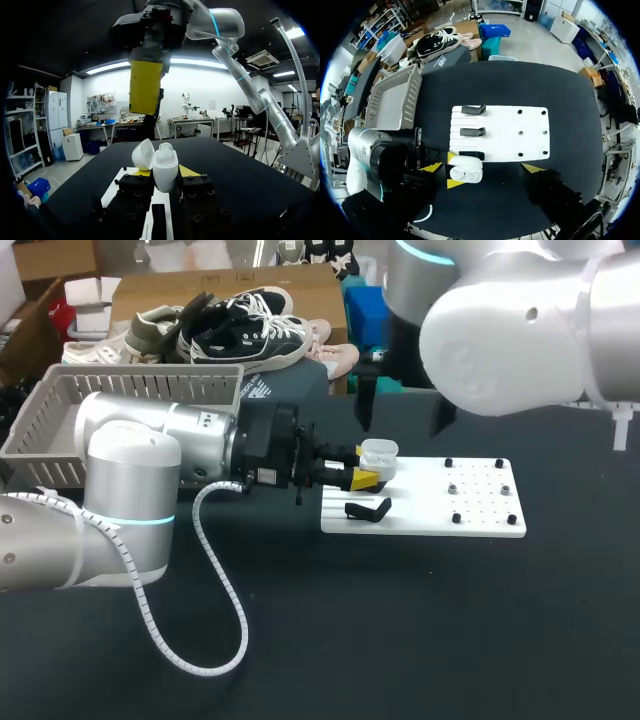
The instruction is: Pick up each earbud case from the left stands, insert the matching earbuds, close the lid, and place the case in the box.
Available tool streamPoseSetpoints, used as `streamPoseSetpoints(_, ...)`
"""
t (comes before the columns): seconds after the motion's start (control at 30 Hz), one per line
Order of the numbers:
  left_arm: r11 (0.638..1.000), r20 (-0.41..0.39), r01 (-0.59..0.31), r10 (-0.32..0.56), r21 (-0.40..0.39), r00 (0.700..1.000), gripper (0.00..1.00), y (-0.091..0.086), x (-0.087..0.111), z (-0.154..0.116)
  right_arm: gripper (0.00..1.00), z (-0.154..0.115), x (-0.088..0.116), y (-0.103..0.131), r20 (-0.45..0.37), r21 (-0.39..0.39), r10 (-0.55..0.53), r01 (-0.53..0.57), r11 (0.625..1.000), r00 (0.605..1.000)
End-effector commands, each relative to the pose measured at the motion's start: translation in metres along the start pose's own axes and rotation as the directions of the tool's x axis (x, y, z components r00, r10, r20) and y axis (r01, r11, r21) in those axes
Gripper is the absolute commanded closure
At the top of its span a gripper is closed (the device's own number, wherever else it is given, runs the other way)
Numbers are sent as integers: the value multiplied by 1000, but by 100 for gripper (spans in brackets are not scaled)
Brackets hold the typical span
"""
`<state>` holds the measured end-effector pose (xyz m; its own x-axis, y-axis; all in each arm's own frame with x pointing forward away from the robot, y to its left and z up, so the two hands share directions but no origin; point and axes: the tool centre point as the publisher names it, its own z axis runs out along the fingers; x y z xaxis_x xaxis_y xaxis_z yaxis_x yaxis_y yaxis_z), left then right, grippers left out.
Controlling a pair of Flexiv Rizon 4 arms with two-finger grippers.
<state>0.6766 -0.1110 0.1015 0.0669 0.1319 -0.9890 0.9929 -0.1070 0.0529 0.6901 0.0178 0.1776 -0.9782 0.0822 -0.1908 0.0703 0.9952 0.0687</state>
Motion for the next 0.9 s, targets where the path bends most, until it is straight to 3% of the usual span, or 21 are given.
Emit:
streamPoseSetpoints(0.03,1000,0,-1,1,-2,1000,100,0,0,0,0,8,-7,-7,41,6,52,-53,999,998)
streamPoseSetpoints(0.4,1000,0,-1,1,-2,1000,100,0,0,0,0,31,-28,-17,26,45,97,-98,994,995)
streamPoseSetpoints(0.9,1000,0,-1,1,-2,1000,100,0,0,0,0,45,-15,-24,-17,68,73,-71,995,997)
